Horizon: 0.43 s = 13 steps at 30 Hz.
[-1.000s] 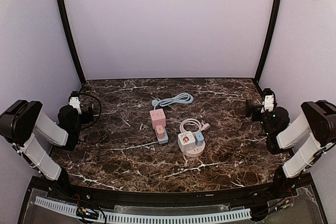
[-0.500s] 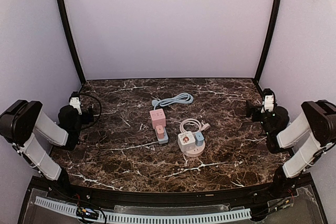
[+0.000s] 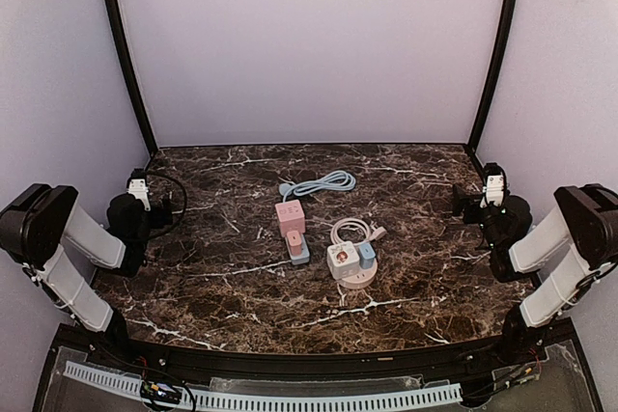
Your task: Insert the plug
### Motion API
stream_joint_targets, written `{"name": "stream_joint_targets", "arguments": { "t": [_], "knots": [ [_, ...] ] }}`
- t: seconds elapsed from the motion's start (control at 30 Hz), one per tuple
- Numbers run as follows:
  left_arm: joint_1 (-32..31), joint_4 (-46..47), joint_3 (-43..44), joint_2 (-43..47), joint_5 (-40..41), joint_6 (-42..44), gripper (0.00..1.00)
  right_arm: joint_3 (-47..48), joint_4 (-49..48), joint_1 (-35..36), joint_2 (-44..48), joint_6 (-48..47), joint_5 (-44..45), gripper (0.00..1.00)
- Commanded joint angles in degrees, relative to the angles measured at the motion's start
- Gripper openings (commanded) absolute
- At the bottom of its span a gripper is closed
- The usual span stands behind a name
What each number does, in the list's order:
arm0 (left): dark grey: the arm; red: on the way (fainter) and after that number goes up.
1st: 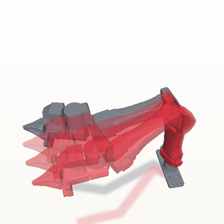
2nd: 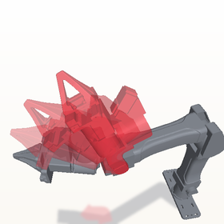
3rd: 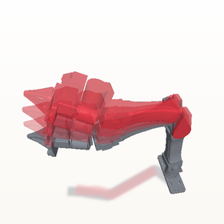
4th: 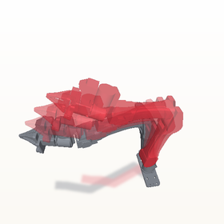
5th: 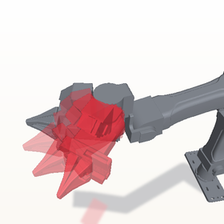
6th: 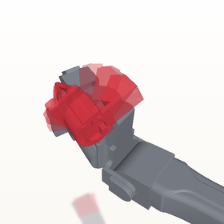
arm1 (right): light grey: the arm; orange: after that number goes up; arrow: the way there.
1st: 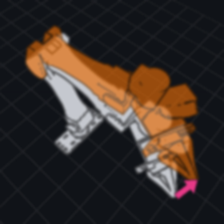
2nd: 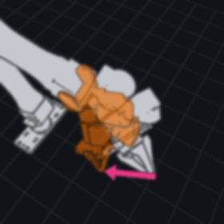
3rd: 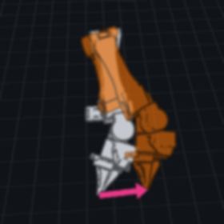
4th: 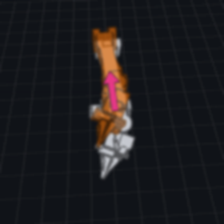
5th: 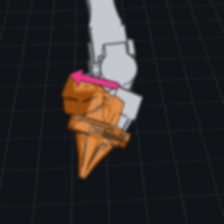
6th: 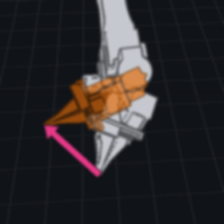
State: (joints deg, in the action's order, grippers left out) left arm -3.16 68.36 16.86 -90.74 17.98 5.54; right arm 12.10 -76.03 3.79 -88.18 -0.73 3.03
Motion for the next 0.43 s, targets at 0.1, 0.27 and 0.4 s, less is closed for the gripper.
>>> {"name": "stream_joint_targets", "arguments": {
  "t": [0.1,0.27,0.4],
  "knots": [
    [0.26,-1.38,0.71,0.3,-0.05,-0.06,0.99,0.52,-0.05,-0.36,-0.32,0.73,0.73,0.99],
    [0.26,-1.38,0.72,0.3,-0.03,-0.02,1.0,0.65,0.2,-0.36,-0.31,0.73,0.65,0.99],
    [0.26,-1.38,0.72,0.34,-0.04,-0.09,1.0,0.4,-0.21,-0.36,-0.32,0.73,0.82,0.99]
  ]
}}
